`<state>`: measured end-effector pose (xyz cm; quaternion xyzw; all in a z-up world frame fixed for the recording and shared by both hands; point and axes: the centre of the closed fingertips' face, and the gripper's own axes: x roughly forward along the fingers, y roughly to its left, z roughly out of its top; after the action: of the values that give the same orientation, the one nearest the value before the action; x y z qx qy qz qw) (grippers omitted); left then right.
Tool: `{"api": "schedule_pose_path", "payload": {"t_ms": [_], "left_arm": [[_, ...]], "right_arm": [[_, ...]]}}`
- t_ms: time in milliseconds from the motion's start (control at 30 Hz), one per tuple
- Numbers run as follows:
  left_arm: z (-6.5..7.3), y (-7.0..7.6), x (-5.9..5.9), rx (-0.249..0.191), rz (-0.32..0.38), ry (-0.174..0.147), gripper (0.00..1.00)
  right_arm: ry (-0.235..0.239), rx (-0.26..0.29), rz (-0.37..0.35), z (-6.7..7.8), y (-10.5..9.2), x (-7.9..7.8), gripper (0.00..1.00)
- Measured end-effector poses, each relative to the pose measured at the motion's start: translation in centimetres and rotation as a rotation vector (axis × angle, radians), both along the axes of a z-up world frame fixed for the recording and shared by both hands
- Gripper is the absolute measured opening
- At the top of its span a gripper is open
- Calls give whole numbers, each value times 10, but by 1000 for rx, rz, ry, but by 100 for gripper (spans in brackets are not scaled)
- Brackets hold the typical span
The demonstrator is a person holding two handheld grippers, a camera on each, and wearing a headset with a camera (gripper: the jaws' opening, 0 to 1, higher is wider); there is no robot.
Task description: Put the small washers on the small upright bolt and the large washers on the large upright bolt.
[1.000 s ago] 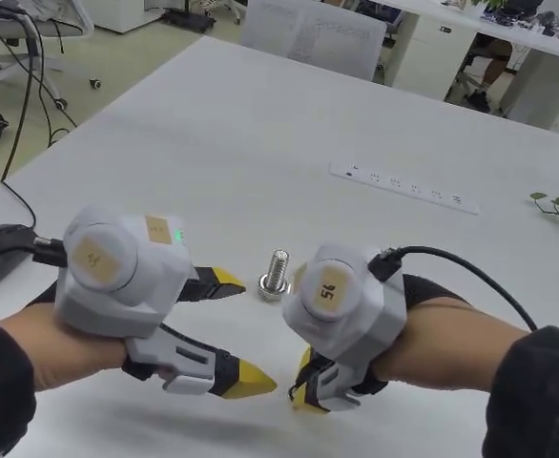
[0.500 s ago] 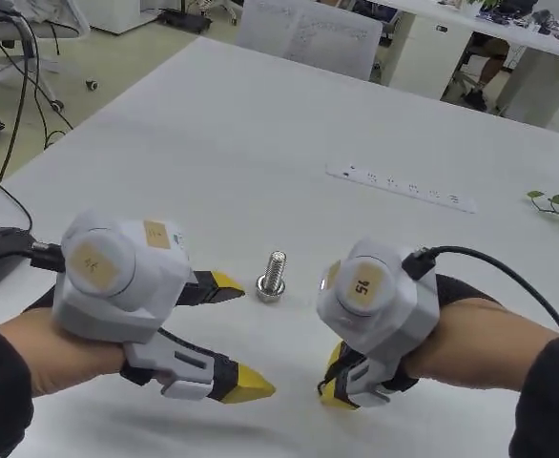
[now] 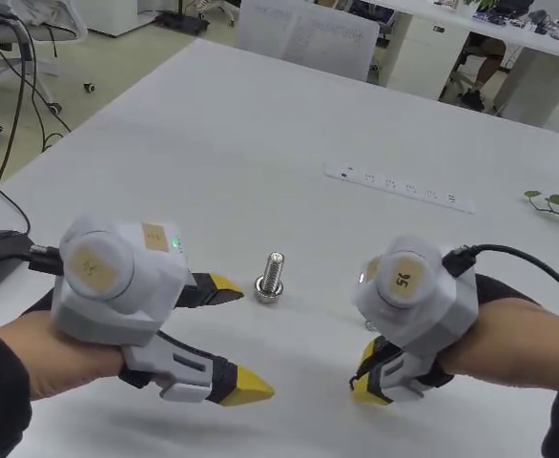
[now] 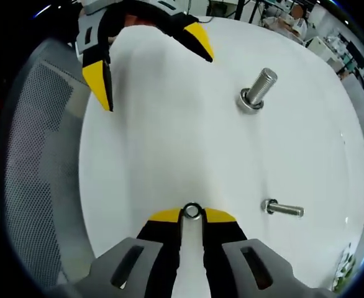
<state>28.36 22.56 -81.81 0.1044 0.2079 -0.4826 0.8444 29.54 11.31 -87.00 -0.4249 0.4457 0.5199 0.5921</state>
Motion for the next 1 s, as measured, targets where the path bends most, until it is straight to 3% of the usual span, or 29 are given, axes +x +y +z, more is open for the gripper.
{"api": "schedule_pose_path", "payload": {"t_ms": [667, 1000], "left_arm": [[-1, 1, 1, 3, 3, -1, 66], [0, -1, 0, 5, 5, -1, 66]], "right_arm": [[-35, 1, -83, 16, -32, 18, 13], [-65, 4, -96, 30, -38, 29, 13]]}}
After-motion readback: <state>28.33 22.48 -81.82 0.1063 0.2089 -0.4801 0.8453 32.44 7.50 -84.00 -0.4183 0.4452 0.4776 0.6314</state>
